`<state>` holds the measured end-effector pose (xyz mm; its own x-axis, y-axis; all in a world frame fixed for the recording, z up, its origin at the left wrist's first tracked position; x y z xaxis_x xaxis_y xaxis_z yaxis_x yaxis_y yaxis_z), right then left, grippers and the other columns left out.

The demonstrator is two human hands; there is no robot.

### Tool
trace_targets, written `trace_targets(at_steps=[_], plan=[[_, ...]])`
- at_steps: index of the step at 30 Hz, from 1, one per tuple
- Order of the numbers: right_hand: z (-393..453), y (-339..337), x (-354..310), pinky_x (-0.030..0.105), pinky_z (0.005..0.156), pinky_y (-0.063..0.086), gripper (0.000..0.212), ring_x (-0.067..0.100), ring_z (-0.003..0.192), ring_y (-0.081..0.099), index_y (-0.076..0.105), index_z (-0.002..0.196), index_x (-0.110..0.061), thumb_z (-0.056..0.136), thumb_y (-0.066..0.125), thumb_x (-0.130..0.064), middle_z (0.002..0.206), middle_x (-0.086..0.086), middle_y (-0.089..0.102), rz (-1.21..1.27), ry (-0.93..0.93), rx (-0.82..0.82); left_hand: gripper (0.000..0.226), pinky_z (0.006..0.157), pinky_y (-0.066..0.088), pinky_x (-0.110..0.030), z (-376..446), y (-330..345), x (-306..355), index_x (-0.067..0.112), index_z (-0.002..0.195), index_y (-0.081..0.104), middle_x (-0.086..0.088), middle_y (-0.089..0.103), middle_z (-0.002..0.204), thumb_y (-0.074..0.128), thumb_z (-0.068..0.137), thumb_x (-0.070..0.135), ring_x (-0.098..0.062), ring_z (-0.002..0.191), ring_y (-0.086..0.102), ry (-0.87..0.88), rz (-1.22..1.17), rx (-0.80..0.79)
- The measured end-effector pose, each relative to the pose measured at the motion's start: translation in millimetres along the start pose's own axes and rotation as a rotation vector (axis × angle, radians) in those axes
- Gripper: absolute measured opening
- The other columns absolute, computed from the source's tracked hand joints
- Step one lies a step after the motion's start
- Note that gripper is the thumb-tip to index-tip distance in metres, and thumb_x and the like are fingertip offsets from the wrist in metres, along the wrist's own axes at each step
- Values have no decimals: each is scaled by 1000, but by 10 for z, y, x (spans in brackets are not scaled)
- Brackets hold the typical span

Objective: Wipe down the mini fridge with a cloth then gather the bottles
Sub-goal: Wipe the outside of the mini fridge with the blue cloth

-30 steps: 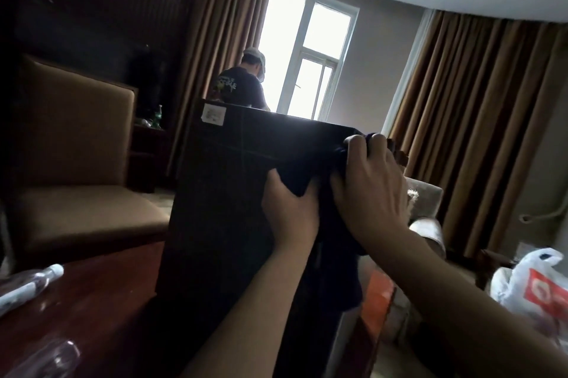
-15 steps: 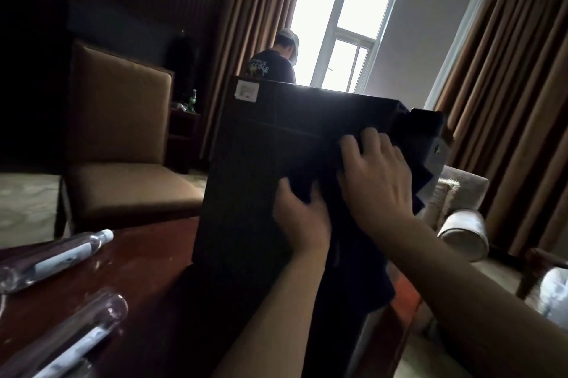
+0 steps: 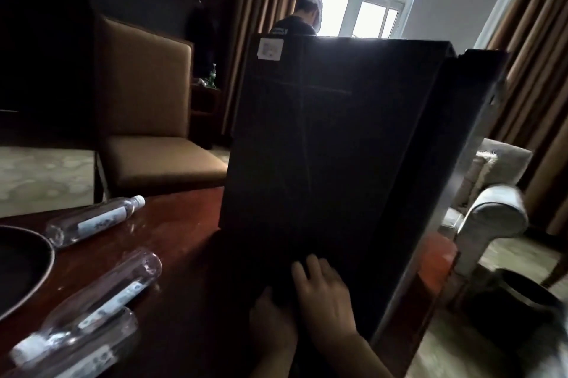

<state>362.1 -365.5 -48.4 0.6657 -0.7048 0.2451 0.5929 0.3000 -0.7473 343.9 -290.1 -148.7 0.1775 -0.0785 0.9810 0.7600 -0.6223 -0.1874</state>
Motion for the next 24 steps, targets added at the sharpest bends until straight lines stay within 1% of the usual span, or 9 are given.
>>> trace_targets(at_steps=[5,7,9,11,13,16,19,22,24], plan=[[-62,59,17,29,50,49,37,19,60,55,58,75,-16,50,84,-7,72,3,56,9,-42,75,20,79,49,-30,85,-11,10,14,100,76,-10,75,99,70,81,18,-27,94,70,17,-48,30],[-71,75,26,30,55,51,34,20,64,56,57,80,-15,57,80,-6,77,4,56,22,-75,105,17,79,51,-33,139,-13,0,12,97,76,-10,75,96,71,80,16,-25,91,70,34,-78,72],[-20,27,41,32,59,50,26,21,68,53,54,88,-14,68,70,-7,82,5,53,23,-111,161,20,82,49,-32,172,-37,57,11,100,74,-8,74,98,71,80,11,-23,92,69,50,-156,124],[151,-101,72,34,61,44,21,23,71,48,53,93,-13,74,60,-10,83,6,50,26,-116,235,26,89,47,-31,236,-101,259,12,106,71,-4,72,103,72,80,10,-18,96,66,90,-250,194],[398,-315,135,35,64,37,24,25,74,44,54,100,-11,76,55,-12,84,8,51,31,-82,313,26,89,47,-28,312,-159,575,14,106,69,2,70,103,72,80,12,-14,96,64,165,-342,228],[655,-704,260,35,66,39,28,24,77,46,54,106,-10,78,56,-9,87,9,52,22,-34,396,19,82,48,-25,303,-207,1105,19,99,69,7,71,94,71,81,16,-9,88,66,287,-405,222],[775,-1046,412,34,67,38,30,23,79,44,52,108,-12,79,57,-12,89,8,50,-1,-43,445,19,79,49,-21,159,-225,1505,26,95,66,10,69,91,71,80,14,-2,85,65,313,-471,233],[852,-1292,545,34,69,34,33,23,80,45,52,108,-13,77,65,-13,88,8,52,-36,-60,475,26,72,44,-7,10,-221,1824,37,87,61,17,66,88,70,81,13,10,83,61,332,-533,200],[866,-1470,643,35,70,35,36,24,79,46,53,106,-12,74,69,-11,85,9,55,-34,-38,532,26,73,46,-10,-63,-219,2020,38,86,60,17,66,87,70,81,15,10,83,61,370,-542,174]])
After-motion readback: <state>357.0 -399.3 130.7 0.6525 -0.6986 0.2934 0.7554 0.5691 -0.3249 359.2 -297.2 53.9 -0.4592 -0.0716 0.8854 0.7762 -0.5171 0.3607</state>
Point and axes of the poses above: each hand's wrist, its own z-axis towards the middle knuckle, its own y-axis out of the palm, x = y × z, the point moved 6 cm from there along z, towards the middle knuckle
